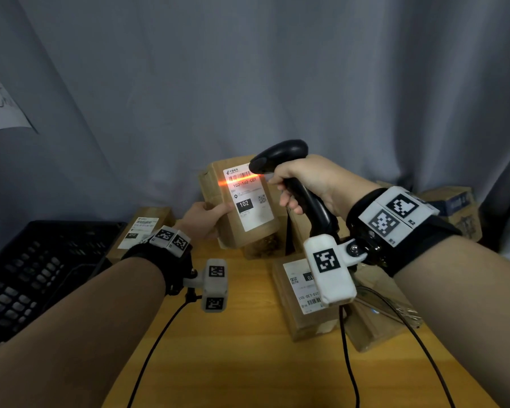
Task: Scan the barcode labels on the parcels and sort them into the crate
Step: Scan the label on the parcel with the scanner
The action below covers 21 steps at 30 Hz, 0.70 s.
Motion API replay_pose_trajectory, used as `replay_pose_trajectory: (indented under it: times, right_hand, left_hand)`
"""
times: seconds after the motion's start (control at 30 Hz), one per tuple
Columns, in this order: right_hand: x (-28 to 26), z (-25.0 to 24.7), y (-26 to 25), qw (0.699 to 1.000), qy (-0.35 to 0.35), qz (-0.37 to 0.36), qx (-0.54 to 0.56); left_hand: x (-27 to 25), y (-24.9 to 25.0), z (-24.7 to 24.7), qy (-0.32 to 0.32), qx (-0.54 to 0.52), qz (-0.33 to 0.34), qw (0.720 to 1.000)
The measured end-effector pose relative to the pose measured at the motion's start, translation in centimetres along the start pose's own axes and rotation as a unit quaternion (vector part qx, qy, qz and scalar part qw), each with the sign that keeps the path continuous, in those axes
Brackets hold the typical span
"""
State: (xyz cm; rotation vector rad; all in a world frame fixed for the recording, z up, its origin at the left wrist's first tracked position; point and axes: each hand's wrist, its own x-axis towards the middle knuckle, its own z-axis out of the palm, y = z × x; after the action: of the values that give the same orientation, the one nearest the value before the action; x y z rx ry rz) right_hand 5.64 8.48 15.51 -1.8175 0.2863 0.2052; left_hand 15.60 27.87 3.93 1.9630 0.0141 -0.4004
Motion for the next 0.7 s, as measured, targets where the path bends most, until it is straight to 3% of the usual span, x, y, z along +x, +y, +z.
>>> replay_pose_trajectory:
  times: [0.4, 0.57, 0.7]
  right_hand:
    - [1.5, -0.1, -2.3, 0.997, 0.011, 0.037, -0.071]
    - [1.0, 0.7, -1.0, 0.991, 0.061, -0.077, 0.092]
    - [2.2, 1.6, 3.1, 0.984, 0.122, -0.121, 0.040]
  left_hand:
    - [-0.1, 0.3, 0.0, -0.003, 0.036, 0.008, 0.999]
    - [-0.3, 0.0, -0.1, -0.002, 0.008, 0.003, 1.000]
    - [-0.8, -1.3, -0.3, 0.034, -0.116, -0.012, 0.993]
